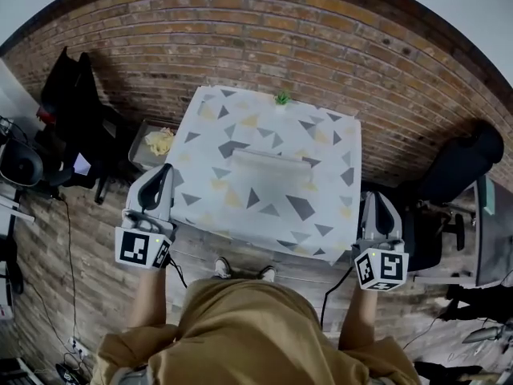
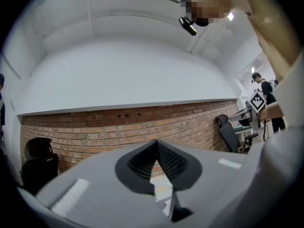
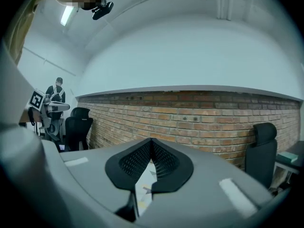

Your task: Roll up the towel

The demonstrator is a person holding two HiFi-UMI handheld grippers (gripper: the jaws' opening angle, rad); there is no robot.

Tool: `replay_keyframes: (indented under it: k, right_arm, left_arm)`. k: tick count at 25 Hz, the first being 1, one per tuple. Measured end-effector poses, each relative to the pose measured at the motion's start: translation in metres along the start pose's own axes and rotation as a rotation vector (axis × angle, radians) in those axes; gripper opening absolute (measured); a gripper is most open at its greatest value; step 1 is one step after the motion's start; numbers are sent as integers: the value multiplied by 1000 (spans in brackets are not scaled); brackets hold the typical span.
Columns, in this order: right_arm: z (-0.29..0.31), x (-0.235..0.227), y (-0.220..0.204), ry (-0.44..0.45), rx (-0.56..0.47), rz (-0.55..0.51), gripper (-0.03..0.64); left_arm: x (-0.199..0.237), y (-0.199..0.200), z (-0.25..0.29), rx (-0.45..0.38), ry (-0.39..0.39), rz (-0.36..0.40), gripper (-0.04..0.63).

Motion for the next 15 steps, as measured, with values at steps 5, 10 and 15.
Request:
replay_keyframes:
  k: [5,10,15]
  right_arm:
    - [-10,-3,2,-30,-14,-33,3]
    - [-11,4,-2,-26,-8,-29,3]
    - [-6,12,1,-20,-9,-29,3]
  left_arm:
    - [-2,-8,-8,8,19,-10,61]
    - [-4,-19,-6,27,18,-40,61]
    - [1,-16,-4,15,18,-38,61]
Point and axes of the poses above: the fingertips, and each gripper's own axes: z forward along the fingers, x to its left, y out of its top, the point moved 6 cm from there along -z, backward along the fingers, and after that the axes turned 8 degrees about -y, right-handed, at the moved point
